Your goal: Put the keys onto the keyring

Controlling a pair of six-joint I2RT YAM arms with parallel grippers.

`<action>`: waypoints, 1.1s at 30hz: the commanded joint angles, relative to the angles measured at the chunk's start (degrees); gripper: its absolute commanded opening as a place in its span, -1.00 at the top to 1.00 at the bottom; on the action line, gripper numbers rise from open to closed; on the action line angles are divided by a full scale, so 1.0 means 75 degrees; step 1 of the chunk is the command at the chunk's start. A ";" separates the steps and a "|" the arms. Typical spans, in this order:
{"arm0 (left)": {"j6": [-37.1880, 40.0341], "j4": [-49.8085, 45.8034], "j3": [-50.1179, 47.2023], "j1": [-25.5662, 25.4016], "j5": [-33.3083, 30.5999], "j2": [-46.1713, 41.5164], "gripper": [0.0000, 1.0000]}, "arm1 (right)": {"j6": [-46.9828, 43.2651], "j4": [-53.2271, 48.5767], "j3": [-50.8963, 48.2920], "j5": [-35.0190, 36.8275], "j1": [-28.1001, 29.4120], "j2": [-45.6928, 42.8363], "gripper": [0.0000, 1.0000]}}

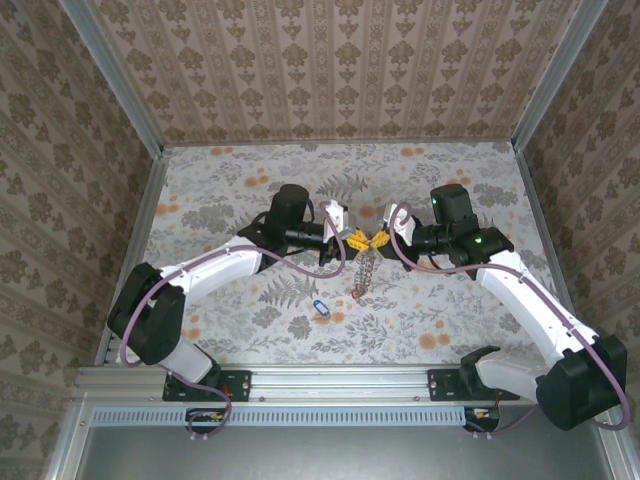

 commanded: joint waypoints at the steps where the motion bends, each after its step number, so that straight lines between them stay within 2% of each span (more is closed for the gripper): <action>1: 0.1066 -0.1461 0.0470 -0.0200 -0.0632 -0.0020 0.67 | -0.0439 -0.0808 0.0601 0.0432 0.0195 -0.0008 1.00; 5: 0.1128 -0.1491 0.0490 -0.0262 -0.0769 -0.0012 0.65 | -0.0616 -0.1278 0.0844 0.0888 0.0384 0.0039 1.00; 15: 0.0615 -0.0616 0.0377 -0.0366 -0.0750 -0.0096 0.61 | -0.0831 -0.2063 0.1422 0.1591 0.0831 0.0273 1.00; 20: 0.0560 -0.0465 0.0291 -0.0385 -0.0759 -0.0124 0.70 | -0.0861 -0.2214 0.1565 0.1695 0.0946 0.0331 1.00; 33: 0.0524 -0.0370 0.0332 -0.0416 -0.0776 -0.0073 0.71 | -0.0931 -0.2659 0.1864 0.1970 0.1148 0.0552 1.00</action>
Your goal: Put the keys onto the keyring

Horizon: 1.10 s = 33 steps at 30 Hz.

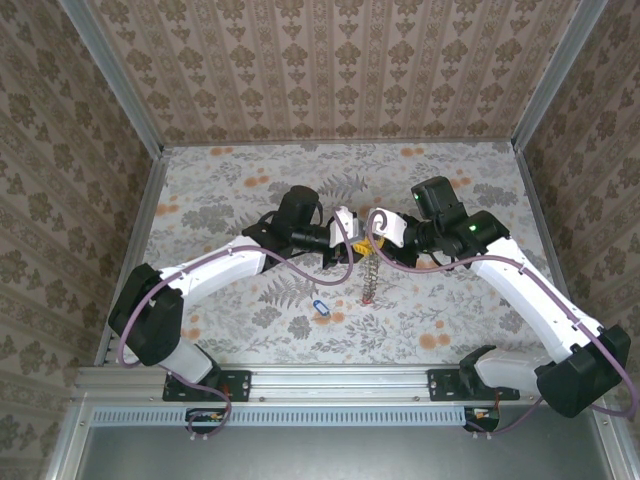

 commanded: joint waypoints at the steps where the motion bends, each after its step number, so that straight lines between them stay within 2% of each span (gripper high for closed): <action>1: -0.0070 0.0464 0.0045 -0.0077 0.0028 -0.0064 0.78 | -0.0136 -0.0346 0.0289 -0.0075 0.0137 0.0073 1.00; 3: -0.0074 0.0465 0.0045 -0.0078 0.0026 -0.0077 0.98 | -0.0136 -0.0401 0.0329 -0.0072 0.0155 0.0097 0.98; 4: -0.0091 0.0477 0.0041 -0.0077 0.0016 -0.0074 1.00 | -0.0125 -0.0408 0.0330 -0.0072 0.0161 0.0098 0.96; 9: -0.0422 0.0946 -0.0104 0.0018 0.0219 -0.0121 1.00 | 0.0601 0.0374 -0.0080 -0.0219 0.0032 -0.0211 0.80; 13: -0.0889 0.1693 -0.0321 0.0143 0.0751 -0.0170 1.00 | 0.0935 0.0810 -0.0456 -0.1028 -0.0405 -0.0306 0.68; 18: -0.1261 0.2252 -0.0460 0.0248 0.1188 -0.0181 1.00 | 0.1237 0.1543 -0.1084 -0.1810 -0.0712 -0.0504 0.65; 29: -0.1489 0.2448 -0.0381 0.0251 0.1582 0.0015 1.00 | 0.1595 0.2184 -0.1321 -0.2584 -0.1079 -0.0594 0.86; 32: -0.1452 0.2413 -0.0367 0.0271 0.1547 -0.0001 1.00 | 0.1573 0.2117 -0.1230 -0.2500 -0.1080 -0.0576 0.98; 33: -0.1472 0.2460 -0.0375 0.0262 0.1560 -0.0024 1.00 | 0.1565 0.2078 -0.1217 -0.2374 -0.1072 -0.0560 0.95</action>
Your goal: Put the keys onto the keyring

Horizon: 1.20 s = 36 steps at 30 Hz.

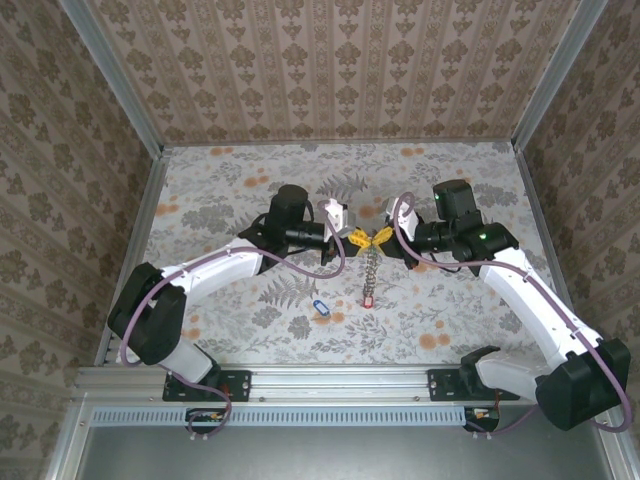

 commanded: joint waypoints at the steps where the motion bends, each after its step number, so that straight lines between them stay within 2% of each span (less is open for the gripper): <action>1: -0.0216 0.0624 0.0153 -0.0064 0.0534 -0.0044 1.00 | 0.0049 0.0159 0.0012 -0.0010 -0.0004 -0.0039 0.86; 2: -0.0257 0.0686 0.0133 -0.0064 0.0528 -0.0049 1.00 | 0.0030 0.0081 -0.0011 0.0291 0.0005 -0.0003 0.72; 5: -0.0499 0.1090 0.0032 -0.0035 0.0541 -0.0085 1.00 | 0.0050 -0.0380 -0.0119 0.1019 -0.0044 0.0120 0.66; 7: -0.0623 0.1283 0.0005 -0.0023 0.0528 -0.0069 1.00 | 0.0408 -0.0391 -0.0261 0.0623 -0.0206 0.0113 0.57; 10: -0.0653 0.1305 0.0030 -0.0030 0.0508 -0.0068 1.00 | 0.1042 0.0252 -0.0661 -0.0178 -0.0401 -0.0091 0.55; 12: -0.0642 0.1335 0.0003 -0.0030 0.0458 -0.0091 1.00 | 0.1242 0.0463 -0.0811 -0.0344 -0.0437 -0.0236 0.58; 20: -0.0607 0.1259 -0.0030 -0.0052 0.0428 -0.0081 1.00 | 0.1802 0.0890 -0.0845 -0.0669 -0.0504 -0.0473 0.99; 25: -0.0713 0.1490 -0.0122 -0.0064 0.0272 -0.0128 1.00 | 0.1823 0.0784 -0.0967 -0.0384 -0.0516 -0.0607 1.00; 30: -0.1156 0.2211 -0.0269 -0.0069 0.0225 -0.0057 1.00 | 0.1636 -0.0024 -0.0801 -0.0055 -0.0472 -0.0102 1.00; 36: -0.0994 0.2021 -0.0210 -0.0167 0.0241 0.0053 1.00 | 0.1294 -0.0827 -0.0338 0.0188 -0.0208 0.0172 1.00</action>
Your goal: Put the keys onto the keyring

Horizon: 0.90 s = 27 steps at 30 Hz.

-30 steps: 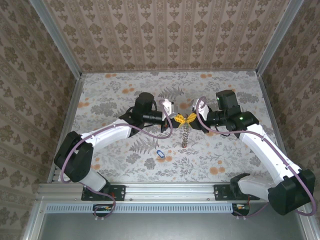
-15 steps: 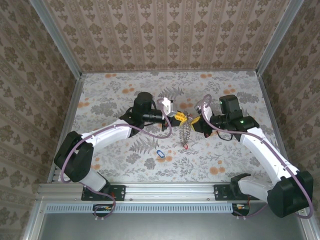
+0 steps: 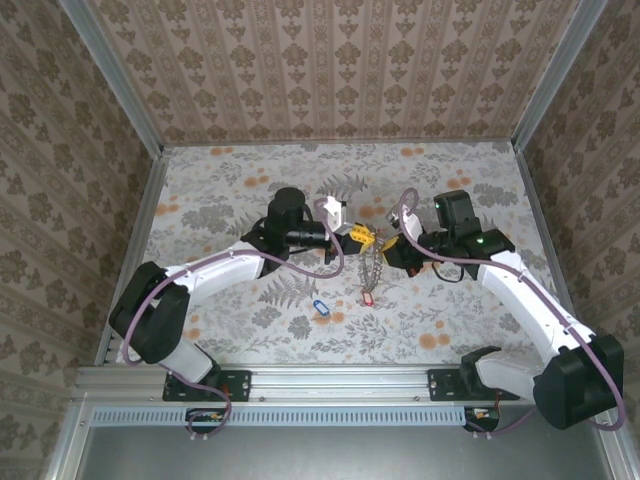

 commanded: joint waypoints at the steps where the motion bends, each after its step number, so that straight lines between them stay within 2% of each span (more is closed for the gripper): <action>1: -0.0003 0.0422 0.0130 -0.0111 0.0219 -0.0002 1.00 | -0.0248 -0.0799 0.0477 0.0370 0.0141 0.0184 1.00; 13: 0.0996 -0.0816 0.0418 -0.0255 -0.0216 -0.0027 1.00 | -0.0518 -0.1728 0.1276 0.0910 0.0252 0.0174 1.00; 19: 0.1514 -0.1482 0.0476 -0.0275 -0.0558 -0.0090 1.00 | -0.0599 -0.1962 0.1598 0.0686 0.0239 -0.0153 1.00; 27: 0.1650 -0.1583 0.0522 -0.0325 -0.0544 -0.0193 1.00 | -0.0930 -0.2887 0.2091 0.1269 0.0300 0.0473 1.00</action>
